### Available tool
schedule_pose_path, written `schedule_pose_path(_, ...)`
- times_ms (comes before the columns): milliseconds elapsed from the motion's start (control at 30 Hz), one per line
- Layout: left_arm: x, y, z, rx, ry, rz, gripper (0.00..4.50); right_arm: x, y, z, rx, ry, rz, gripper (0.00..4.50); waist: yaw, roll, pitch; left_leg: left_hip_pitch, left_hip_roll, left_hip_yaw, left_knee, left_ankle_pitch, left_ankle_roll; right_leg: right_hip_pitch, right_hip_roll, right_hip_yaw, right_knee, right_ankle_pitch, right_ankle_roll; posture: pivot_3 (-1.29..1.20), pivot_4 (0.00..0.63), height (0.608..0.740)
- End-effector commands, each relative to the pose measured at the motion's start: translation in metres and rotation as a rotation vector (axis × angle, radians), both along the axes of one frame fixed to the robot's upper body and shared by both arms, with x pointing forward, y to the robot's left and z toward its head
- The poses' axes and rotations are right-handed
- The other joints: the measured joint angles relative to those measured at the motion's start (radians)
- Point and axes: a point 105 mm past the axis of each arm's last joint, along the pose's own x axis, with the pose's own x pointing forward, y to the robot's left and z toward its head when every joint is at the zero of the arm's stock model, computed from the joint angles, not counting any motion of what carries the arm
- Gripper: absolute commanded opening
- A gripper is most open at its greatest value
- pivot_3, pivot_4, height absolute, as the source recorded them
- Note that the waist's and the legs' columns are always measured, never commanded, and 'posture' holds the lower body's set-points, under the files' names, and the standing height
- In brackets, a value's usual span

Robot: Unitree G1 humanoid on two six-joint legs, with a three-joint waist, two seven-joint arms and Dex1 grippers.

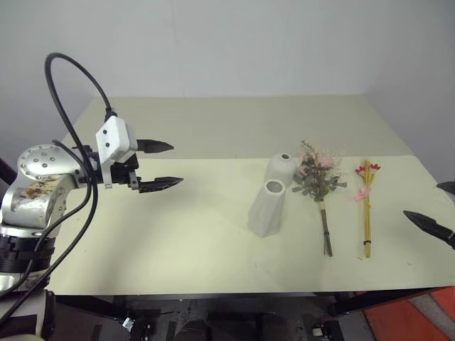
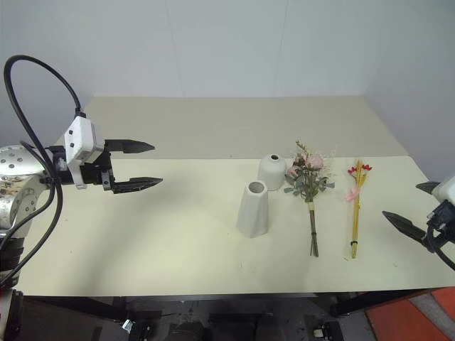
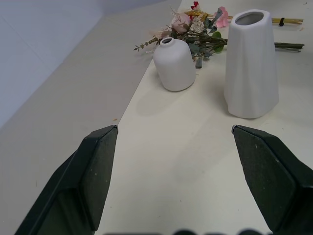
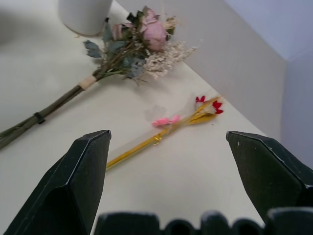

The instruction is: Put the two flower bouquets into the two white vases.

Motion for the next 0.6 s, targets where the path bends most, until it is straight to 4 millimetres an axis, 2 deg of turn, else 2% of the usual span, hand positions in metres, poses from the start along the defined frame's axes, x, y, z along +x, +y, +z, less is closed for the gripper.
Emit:
schedule_pose_path(33, -0.004, 0.000, 0.012, 0.007, -0.049, -0.005, 4.05, -0.004, 0.001, 0.012, -0.021, -0.035, 0.000, 4.45, 0.001, 0.000, 0.000, 0.000, 0.000, 0.000, 0.000, 0.000, 0.000, 0.000, 0.000, 0.000, 0.000, 0.000, 0.000, 0.00, 0.150, 0.740)
schedule_pose_path(367, -0.002, 0.000, 0.012, 0.012, -0.051, -0.006, 4.05, -0.003, -0.001, 0.012, -0.027, -0.045, -0.024, 4.45, 0.000, 0.000, 0.000, 0.000, 0.000, 0.000, 0.000, 0.000, 0.000, 0.000, 0.000, 0.000, 0.000, 0.000, 0.000, 0.00, 0.150, 0.740)
schedule_pose_path(467, -0.001, -0.002, 0.013, 0.010, -0.054, -0.011, 4.05, 0.012, -0.014, 0.009, -0.013, -0.022, -0.188, 4.45, -0.001, 0.000, 0.000, 0.000, 0.000, 0.000, 0.000, 0.000, 0.000, 0.000, 0.000, 0.000, 0.000, 0.000, 0.000, 0.00, 0.150, 0.740)
schedule_pose_path(600, 0.003, -0.009, 0.012, 0.005, -0.052, -0.036, 4.05, 0.039, -0.008, -0.003, 0.074, 0.117, -0.209, 4.45, -0.005, 0.000, 0.000, 0.001, 0.000, 0.000, 0.000, 0.000, 0.000, 0.000, 0.000, 0.002, 0.000, 0.000, 0.000, 0.00, 0.150, 0.740)
